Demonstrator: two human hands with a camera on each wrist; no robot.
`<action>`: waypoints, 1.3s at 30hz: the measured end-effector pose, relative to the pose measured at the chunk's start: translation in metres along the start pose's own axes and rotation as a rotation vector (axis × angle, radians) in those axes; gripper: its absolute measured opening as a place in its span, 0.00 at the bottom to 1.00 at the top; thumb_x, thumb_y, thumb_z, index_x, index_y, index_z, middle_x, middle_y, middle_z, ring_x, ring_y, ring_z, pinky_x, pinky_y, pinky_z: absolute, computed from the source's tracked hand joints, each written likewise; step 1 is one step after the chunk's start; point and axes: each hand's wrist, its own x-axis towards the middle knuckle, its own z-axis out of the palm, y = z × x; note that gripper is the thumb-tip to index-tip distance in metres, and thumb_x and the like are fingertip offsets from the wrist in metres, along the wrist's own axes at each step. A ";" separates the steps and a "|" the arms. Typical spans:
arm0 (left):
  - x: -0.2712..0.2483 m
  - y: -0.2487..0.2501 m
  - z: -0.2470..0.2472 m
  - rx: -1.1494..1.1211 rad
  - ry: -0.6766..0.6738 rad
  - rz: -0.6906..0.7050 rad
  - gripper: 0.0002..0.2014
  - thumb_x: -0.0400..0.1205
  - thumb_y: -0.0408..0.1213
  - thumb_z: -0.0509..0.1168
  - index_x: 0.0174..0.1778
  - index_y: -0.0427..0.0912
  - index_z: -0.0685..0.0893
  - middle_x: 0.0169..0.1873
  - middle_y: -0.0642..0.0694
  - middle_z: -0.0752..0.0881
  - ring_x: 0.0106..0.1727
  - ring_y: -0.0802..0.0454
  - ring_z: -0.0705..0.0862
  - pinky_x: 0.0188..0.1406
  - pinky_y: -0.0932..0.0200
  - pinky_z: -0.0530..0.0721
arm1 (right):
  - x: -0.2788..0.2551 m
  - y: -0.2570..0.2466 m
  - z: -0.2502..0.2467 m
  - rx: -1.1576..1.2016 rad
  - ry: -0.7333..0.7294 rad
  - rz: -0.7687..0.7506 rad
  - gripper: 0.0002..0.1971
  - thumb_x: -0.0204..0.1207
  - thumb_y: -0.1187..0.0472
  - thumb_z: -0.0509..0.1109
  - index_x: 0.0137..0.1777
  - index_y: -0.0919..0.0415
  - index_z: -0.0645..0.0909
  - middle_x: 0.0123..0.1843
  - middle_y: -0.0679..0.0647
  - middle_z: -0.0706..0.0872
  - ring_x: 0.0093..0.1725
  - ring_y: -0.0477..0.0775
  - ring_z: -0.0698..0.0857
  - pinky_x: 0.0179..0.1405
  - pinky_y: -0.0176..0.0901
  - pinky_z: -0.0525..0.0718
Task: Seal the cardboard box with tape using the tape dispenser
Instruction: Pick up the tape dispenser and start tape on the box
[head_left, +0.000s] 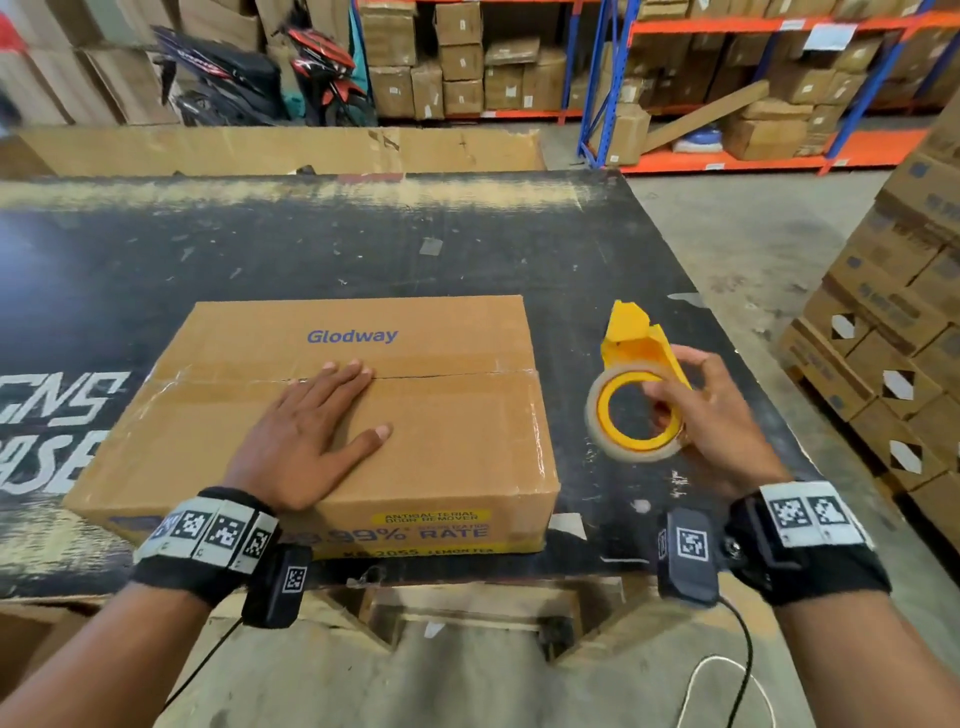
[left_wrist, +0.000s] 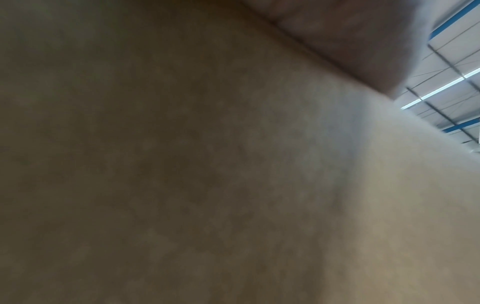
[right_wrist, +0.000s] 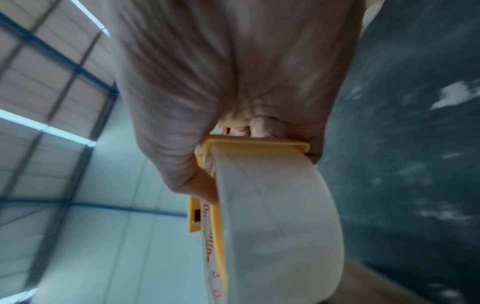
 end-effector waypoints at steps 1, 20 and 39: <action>0.000 0.001 -0.001 -0.002 -0.002 -0.003 0.42 0.80 0.74 0.45 0.89 0.57 0.57 0.89 0.57 0.58 0.90 0.55 0.54 0.89 0.45 0.53 | 0.007 -0.018 0.012 -0.040 -0.068 -0.087 0.24 0.77 0.63 0.75 0.72 0.55 0.75 0.34 0.54 0.85 0.30 0.48 0.81 0.30 0.43 0.78; -0.030 -0.090 -0.043 -0.008 -0.018 -0.260 0.42 0.80 0.74 0.47 0.89 0.59 0.49 0.90 0.55 0.50 0.91 0.51 0.44 0.89 0.37 0.46 | 0.055 -0.063 0.177 -0.824 -0.505 -0.475 0.29 0.70 0.41 0.77 0.66 0.45 0.68 0.55 0.47 0.85 0.52 0.56 0.86 0.47 0.54 0.84; -0.035 -0.227 -0.090 -0.620 0.124 -0.136 0.21 0.83 0.43 0.69 0.73 0.53 0.82 0.65 0.55 0.89 0.66 0.60 0.87 0.75 0.51 0.81 | 0.033 -0.081 0.405 -0.817 -0.773 -0.559 0.29 0.72 0.43 0.77 0.68 0.44 0.67 0.61 0.43 0.84 0.55 0.50 0.86 0.51 0.62 0.87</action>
